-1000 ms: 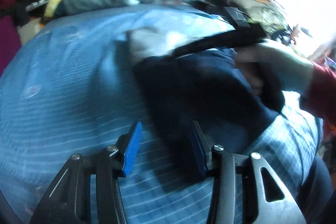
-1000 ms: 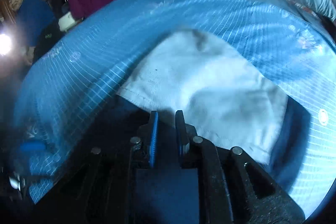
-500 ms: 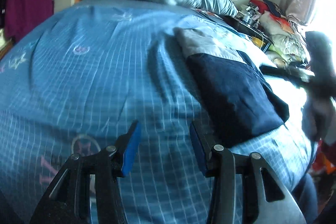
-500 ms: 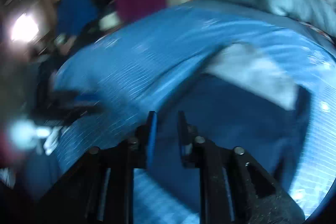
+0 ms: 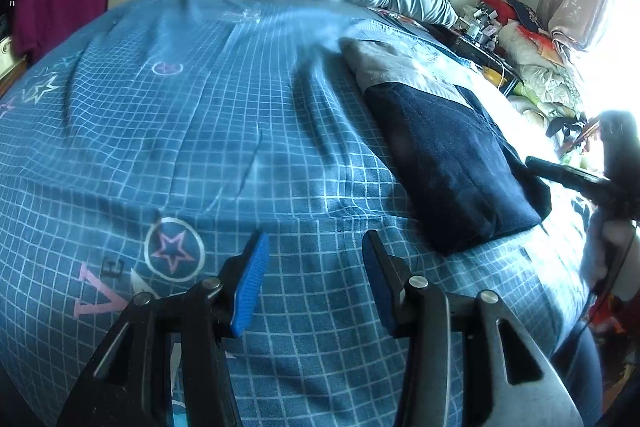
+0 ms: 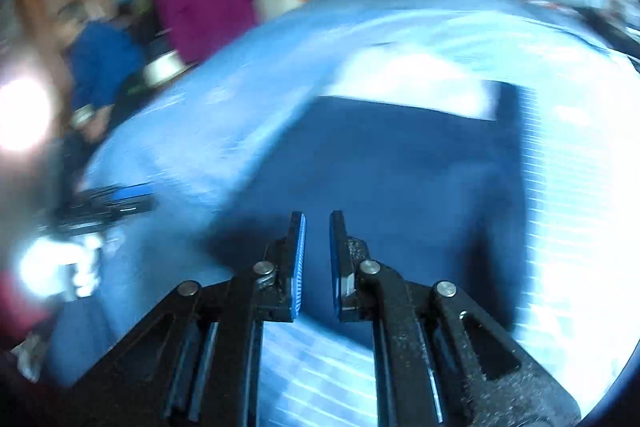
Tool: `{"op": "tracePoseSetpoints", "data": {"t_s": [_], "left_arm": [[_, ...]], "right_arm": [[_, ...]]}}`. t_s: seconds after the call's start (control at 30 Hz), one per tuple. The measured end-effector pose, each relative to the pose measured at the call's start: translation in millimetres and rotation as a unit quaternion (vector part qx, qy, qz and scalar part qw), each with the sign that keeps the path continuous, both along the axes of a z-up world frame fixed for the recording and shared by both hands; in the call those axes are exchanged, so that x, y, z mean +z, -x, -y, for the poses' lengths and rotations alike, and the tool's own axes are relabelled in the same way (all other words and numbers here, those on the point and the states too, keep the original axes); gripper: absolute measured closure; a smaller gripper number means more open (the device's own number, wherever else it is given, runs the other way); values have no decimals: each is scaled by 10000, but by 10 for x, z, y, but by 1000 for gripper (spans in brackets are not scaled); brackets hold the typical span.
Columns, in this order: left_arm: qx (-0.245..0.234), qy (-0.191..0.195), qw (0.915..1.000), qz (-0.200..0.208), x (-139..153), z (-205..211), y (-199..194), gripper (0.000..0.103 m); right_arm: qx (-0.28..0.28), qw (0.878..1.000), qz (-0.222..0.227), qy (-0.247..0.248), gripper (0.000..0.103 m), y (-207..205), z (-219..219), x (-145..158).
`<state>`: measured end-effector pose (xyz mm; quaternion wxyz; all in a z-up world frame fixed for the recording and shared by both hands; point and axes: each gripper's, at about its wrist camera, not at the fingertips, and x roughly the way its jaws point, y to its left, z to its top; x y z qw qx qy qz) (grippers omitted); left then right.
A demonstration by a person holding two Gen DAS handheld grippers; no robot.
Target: Fold small clothes
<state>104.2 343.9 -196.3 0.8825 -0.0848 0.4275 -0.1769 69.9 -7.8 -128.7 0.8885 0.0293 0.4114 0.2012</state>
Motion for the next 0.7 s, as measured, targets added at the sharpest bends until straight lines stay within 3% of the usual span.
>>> {"op": "tracePoseSetpoints", "data": {"t_s": [0.1, 0.13, 0.17, 0.23, 0.3, 0.4, 0.5, 0.6, 0.7], "left_arm": [[-42, 56, 10000, -35, -26, 34, -24, 51], [-59, 61, 9999, -60, -40, 58, -38, 51], [-69, 70, 9999, -88, -58, 80, -52, 51], [-76, 85, 9999, -87, -60, 112, -69, 51], [-99, 109, 9999, -47, -53, 127, -77, 50], [-184, 92, 9998, -44, -88, 155, -100, 50], [-199, 53, 9997, -98, -146, 184, -144, 50], [-158, 51, 9997, -152, -203, 187, -182, 50], [-131, 83, 9996, -217, -263, 179, -217, 50]], "right_arm": [[-714, 9920, -534, 889, 96, -33, 364, -381], [-771, 9891, -803, 966, 103, -34, 426, -532], [-808, 9894, -888, 820, 103, 5, 479, -587], [-759, 9912, -781, 753, 103, 51, 445, -482], [-678, 9962, -459, 308, 101, 48, 475, -269], [-753, 9972, -25, 1, 99, -187, 539, -50], [-909, 9946, 227, 444, 99, -647, 557, -12], [-799, 9909, 295, 1043, 99, -1023, 458, -157], [-689, 9835, -155, 1665, 99, -1374, 431, -518]]}}
